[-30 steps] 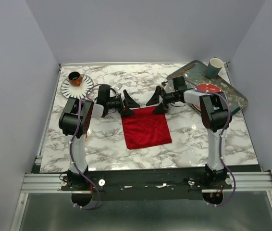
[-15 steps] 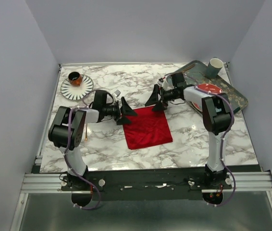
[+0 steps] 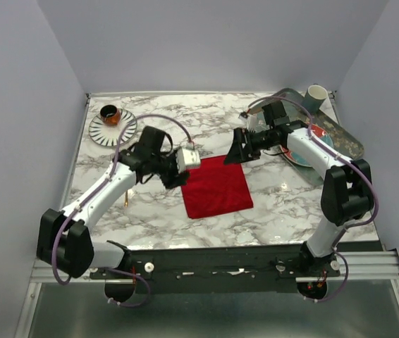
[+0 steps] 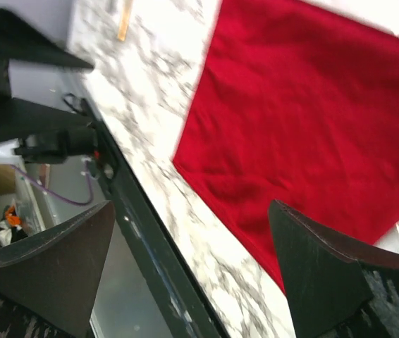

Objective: Fold the napkin into a case and place the utensils inside
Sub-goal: Smooth out the square-folded napkin at the center of the board, then pick up the top corner of the square folded napkin from the center of the board.

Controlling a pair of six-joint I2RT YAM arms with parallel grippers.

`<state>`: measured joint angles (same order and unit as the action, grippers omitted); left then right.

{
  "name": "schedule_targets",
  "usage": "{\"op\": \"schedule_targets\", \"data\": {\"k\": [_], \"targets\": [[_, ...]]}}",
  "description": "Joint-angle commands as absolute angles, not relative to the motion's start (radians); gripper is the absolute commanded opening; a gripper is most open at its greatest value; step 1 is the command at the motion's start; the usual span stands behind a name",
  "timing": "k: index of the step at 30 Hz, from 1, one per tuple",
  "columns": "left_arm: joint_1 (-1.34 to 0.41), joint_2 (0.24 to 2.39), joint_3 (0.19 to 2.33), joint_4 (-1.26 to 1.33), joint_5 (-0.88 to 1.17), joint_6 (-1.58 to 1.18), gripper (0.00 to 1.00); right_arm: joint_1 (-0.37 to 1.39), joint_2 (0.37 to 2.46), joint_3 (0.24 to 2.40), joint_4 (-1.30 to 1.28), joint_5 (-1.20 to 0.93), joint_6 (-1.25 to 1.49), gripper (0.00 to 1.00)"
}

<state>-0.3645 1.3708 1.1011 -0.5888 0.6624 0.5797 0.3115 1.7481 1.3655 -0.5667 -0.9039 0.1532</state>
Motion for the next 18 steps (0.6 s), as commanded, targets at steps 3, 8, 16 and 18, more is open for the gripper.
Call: {"op": "schedule_targets", "data": {"k": [3,8,16,18], "targets": [[-0.572,1.311,0.835,-0.620,0.387,1.210,0.59,0.311,1.727,1.299,-0.776,-0.692,0.009,0.89],[-0.620,1.468,0.919,-0.594,0.383,1.106,0.50,0.311,1.721,1.255,-0.787,-0.637,-0.041,0.71],[-0.634,1.641,1.020,-0.618,0.316,1.104,0.42,0.310,1.736,1.215,-0.790,-0.572,-0.051,0.60],[-0.635,1.670,1.025,-0.630,0.298,1.108,0.39,0.310,1.743,1.216,-0.790,-0.565,-0.052,0.60]]}}
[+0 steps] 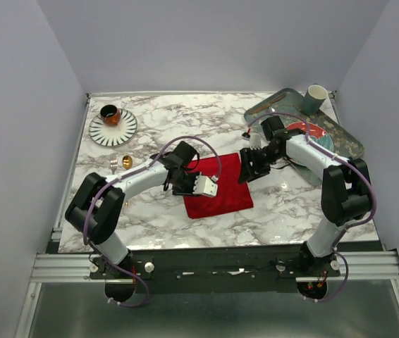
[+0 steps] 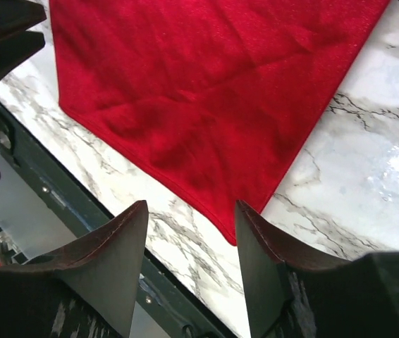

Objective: Fold the napkin into a case and place the utensils inside
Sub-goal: Pick up the top corner of the square folded napkin from the center of the board.

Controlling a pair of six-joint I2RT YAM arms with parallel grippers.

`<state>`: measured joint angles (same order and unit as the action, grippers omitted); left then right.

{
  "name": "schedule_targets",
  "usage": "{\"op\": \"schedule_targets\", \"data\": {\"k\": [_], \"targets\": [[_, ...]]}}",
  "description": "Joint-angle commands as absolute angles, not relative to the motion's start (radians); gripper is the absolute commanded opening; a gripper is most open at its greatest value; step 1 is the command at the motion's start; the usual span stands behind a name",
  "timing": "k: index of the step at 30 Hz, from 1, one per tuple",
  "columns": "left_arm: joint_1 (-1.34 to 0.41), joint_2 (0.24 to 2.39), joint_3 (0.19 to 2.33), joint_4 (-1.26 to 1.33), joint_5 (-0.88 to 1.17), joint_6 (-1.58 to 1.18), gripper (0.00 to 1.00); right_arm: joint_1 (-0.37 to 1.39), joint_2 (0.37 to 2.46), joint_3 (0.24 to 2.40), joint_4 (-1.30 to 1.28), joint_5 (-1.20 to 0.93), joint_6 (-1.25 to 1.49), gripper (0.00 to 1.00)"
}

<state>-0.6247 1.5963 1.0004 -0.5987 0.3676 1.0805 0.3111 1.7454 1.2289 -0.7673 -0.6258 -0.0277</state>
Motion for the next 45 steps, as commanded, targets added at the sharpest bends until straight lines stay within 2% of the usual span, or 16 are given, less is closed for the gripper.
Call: {"op": "schedule_targets", "data": {"k": [1,7,19,20,22,24,27,29,34,45], "targets": [[-0.637,1.689,1.028,-0.629,0.295,1.094,0.39,0.310,1.743,1.218,-0.788,-0.563,-0.052,0.60],[-0.687,1.747,1.034,-0.618,0.214,1.008,0.34,0.296,1.738,1.233,-0.798,-0.534,-0.057,0.60],[-0.919,1.769,1.164,-0.758,0.216,0.412,0.33,0.268,1.775,1.324,-0.836,-0.442,-0.107,0.61],[-0.919,1.775,1.179,-0.765,0.224,0.388,0.34,0.265,1.781,1.339,-0.838,-0.442,-0.110,0.61],[-0.916,1.758,1.198,-0.770,0.235,0.367,0.43,0.264,1.798,1.380,-0.841,-0.442,-0.123,0.61],[-0.911,1.714,1.184,-0.747,0.264,0.379,0.52,0.264,1.812,1.414,-0.839,-0.445,-0.136,0.61],[-0.907,1.580,1.102,-0.686,0.334,0.517,0.57,0.264,1.851,1.437,-0.841,-0.465,-0.141,0.61],[-0.913,1.462,0.993,-0.628,0.386,0.671,0.57,0.264,1.874,1.440,-0.839,-0.488,-0.143,0.61],[-0.992,1.277,0.738,-0.484,0.341,0.912,0.52,0.264,1.884,1.425,-0.827,-0.528,-0.124,0.62],[-1.114,1.298,0.574,-0.171,0.186,0.951,0.46,0.264,1.884,1.410,-0.831,-0.525,-0.127,0.63]]}}
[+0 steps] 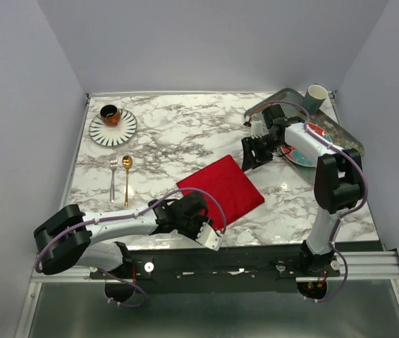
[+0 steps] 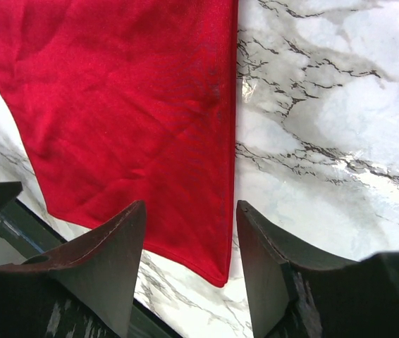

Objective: Fold the napkin into a case and place the utensils inside
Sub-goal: Pick up the top corner of the square folded napkin from the center of the board.

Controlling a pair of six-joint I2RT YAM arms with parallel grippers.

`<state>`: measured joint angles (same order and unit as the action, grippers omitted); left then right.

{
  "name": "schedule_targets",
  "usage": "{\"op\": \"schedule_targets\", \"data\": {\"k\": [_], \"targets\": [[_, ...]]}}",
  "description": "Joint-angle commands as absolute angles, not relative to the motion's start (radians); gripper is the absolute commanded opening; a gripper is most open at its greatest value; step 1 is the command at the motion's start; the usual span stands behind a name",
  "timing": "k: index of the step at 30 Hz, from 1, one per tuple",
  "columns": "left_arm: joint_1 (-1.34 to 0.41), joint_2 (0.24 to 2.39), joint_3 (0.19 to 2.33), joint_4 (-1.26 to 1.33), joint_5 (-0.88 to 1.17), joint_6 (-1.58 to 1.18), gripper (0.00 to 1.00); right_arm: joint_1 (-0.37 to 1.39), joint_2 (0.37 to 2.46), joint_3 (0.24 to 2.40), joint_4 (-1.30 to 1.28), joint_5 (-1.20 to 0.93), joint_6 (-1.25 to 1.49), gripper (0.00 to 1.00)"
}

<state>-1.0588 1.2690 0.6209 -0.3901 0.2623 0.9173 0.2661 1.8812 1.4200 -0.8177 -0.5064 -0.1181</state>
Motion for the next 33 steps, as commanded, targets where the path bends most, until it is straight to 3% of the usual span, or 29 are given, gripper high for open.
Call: {"op": "schedule_targets", "data": {"k": [1,10,13,18,33], "targets": [[-1.126,1.307,0.545,-0.119,0.177,0.948,0.46,0.264,1.881,1.408,-0.831,-0.526,-0.129,0.63],[-1.189,1.371,0.506,-0.009,0.127,0.962,0.47,0.261,1.888,1.402,-0.827,-0.531,-0.132,0.64],[-1.190,1.371,0.514,-0.011,0.133,0.960,0.43,0.262,1.893,1.407,-0.827,-0.532,-0.132,0.64],[-1.190,1.355,0.537,-0.041,0.141,0.959,0.39,0.259,1.894,1.407,-0.828,-0.535,-0.135,0.64],[-1.132,1.338,0.632,-0.146,0.196,0.946,0.39,0.259,1.905,1.408,-0.831,-0.549,-0.135,0.65]]}}
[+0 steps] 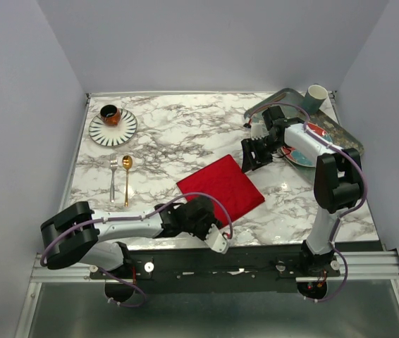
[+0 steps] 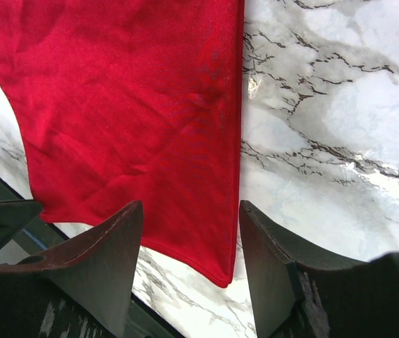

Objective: Fold the napkin into a case and place the utensils inside
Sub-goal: Pick up the top corner of the square folded napkin from the center of the board.

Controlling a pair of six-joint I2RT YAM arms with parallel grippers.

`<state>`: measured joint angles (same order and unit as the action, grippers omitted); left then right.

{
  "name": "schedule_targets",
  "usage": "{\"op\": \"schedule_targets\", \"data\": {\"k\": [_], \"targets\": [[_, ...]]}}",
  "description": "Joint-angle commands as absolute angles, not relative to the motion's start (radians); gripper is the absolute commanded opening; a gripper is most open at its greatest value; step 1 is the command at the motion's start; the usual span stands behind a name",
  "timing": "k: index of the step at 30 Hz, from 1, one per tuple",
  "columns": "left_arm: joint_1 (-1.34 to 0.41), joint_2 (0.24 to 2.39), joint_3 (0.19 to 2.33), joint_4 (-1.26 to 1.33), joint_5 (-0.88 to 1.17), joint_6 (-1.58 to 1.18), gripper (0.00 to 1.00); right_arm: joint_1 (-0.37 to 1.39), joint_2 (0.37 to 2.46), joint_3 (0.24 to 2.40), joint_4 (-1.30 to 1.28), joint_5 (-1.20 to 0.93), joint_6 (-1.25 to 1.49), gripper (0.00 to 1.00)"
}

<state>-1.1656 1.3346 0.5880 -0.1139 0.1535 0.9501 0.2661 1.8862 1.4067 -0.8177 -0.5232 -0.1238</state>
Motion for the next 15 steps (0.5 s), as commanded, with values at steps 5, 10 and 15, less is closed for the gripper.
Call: {"op": "schedule_targets", "data": {"k": [5,10,15], "targets": [[-1.082,1.367,0.684,-0.166,0.233,0.930,0.36,0.259,1.910,1.411,-0.831,-0.552,-0.132,0.66],[-1.058,1.397,0.707,-0.183,0.267,0.931,0.28,0.259,1.914,1.417,-0.831,-0.554,-0.132,0.66],[-1.034,1.420,0.732,-0.213,0.299,0.939,0.14,0.256,1.913,1.411,-0.831,-0.549,-0.137,0.66]]}}
